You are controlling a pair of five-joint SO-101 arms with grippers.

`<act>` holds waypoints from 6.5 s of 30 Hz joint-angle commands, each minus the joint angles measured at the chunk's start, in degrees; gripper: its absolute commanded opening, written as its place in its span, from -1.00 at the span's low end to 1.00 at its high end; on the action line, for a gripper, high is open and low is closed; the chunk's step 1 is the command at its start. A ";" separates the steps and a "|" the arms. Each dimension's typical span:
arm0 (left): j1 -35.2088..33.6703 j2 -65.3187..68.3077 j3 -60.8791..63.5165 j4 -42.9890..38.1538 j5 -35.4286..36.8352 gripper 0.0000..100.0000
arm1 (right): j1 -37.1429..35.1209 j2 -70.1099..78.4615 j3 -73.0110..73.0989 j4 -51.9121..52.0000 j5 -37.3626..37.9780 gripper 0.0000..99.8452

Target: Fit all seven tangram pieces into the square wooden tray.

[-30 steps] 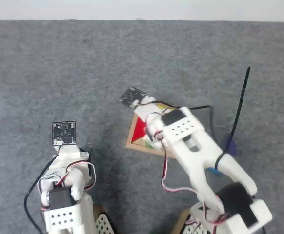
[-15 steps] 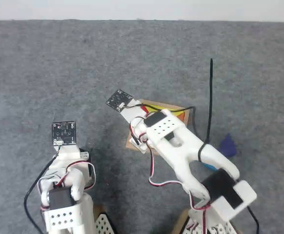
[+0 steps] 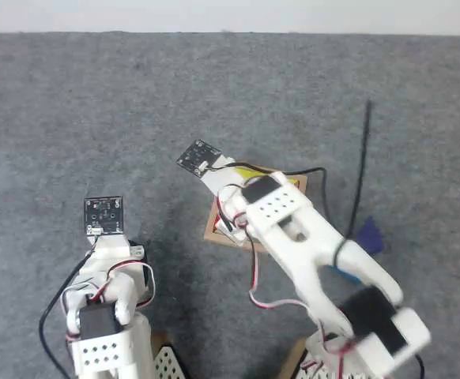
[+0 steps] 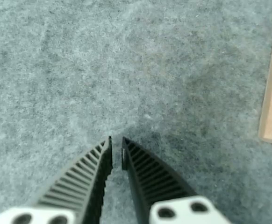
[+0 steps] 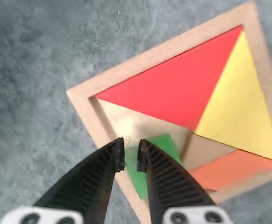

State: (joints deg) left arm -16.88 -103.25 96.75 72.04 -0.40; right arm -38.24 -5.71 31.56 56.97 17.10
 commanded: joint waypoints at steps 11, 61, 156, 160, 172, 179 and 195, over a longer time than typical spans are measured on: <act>0.35 -0.97 -0.31 0.18 -0.26 -0.93 | 18.59 -20.44 16.00 -5.49 -14.51 -0.85; 0.35 -0.97 -0.31 0.18 -0.26 -0.93 | 10.07 5.05 -0.79 -7.87 -24.00 -0.89; 0.35 -0.97 -0.31 0.18 -0.26 -0.93 | 23.34 -11.82 13.63 4.00 33.41 -0.52; 0.35 -0.97 -0.31 0.18 -0.26 -0.93 | 24.48 -7.87 13.80 0.48 39.65 -0.52; 0.35 -0.97 -0.31 0.18 -0.26 -0.93 | 25.98 0.13 13.98 -0.31 50.20 -0.52; 0.35 -0.97 -0.31 0.18 -0.26 -0.93 | 26.42 0.75 13.89 -0.22 50.29 -0.70; 0.35 -0.97 -0.31 0.18 -0.26 -0.93 | 26.51 -4.79 11.25 5.93 49.23 -0.81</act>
State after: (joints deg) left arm -16.88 -103.25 96.75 72.04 -0.40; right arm -12.13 -6.07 44.92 59.34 66.59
